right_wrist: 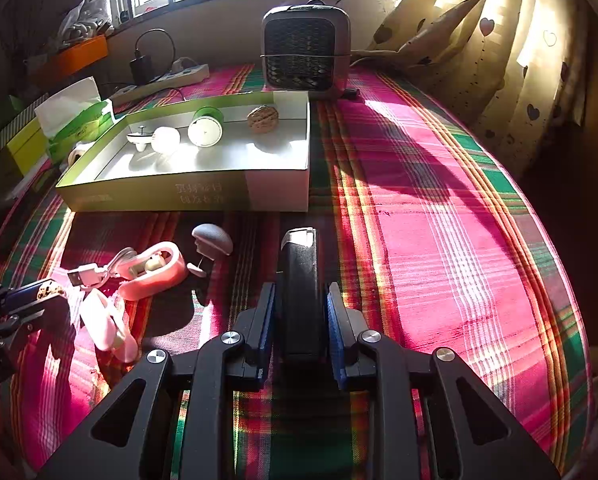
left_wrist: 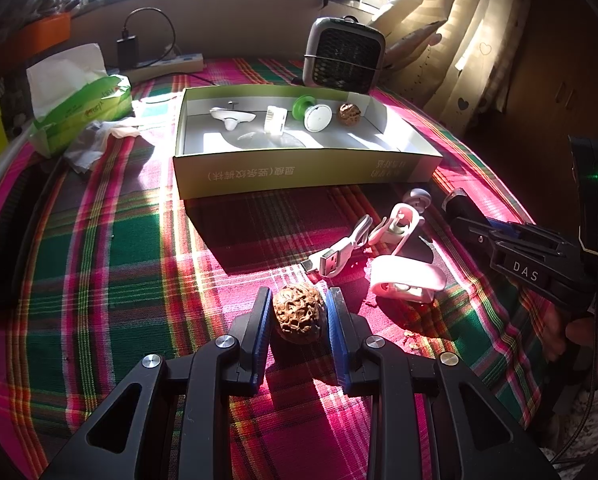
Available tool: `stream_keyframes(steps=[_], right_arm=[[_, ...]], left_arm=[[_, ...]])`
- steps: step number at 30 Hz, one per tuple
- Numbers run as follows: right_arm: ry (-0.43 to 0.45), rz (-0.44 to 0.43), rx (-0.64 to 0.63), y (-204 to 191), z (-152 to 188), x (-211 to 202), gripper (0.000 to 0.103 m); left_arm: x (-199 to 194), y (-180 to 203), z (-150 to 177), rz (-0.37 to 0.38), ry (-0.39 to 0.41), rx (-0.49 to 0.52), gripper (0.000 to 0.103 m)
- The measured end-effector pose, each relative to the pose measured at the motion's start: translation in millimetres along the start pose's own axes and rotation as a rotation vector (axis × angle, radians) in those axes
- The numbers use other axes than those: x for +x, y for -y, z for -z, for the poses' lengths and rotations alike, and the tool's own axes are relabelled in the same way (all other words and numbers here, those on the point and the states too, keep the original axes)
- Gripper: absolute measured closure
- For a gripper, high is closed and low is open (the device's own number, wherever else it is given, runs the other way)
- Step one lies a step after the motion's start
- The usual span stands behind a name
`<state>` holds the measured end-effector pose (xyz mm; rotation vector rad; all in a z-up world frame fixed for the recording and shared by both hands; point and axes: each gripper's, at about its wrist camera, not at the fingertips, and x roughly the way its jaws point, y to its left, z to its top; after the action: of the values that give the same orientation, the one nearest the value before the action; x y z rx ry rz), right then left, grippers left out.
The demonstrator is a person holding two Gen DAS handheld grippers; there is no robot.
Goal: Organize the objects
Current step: 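Close left tool on the walnut while right tool closes on black gadget, then carry walnut with left tool while right tool carries black gadget over box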
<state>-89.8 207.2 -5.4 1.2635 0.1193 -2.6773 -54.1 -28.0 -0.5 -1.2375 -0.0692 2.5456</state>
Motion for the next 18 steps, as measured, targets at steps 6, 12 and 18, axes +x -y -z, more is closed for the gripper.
stream_keyframes(steps=[6,12,18], right_arm=[[0.0,-0.002,0.002,0.0,0.2,-0.1,0.078],[0.0,-0.007,0.005,0.3,0.0,-0.1,0.078],[0.0,-0.006,0.004,0.3,0.1,0.0,0.078]], left_arm=[[-0.5,1.0,0.1,-0.003,0.002,0.008,0.079],[-0.8,1.9,0.0,-0.002,0.003,0.009,0.079],[-2.7,2.6,-1.0,-0.003,0.013,0.01,0.079]])
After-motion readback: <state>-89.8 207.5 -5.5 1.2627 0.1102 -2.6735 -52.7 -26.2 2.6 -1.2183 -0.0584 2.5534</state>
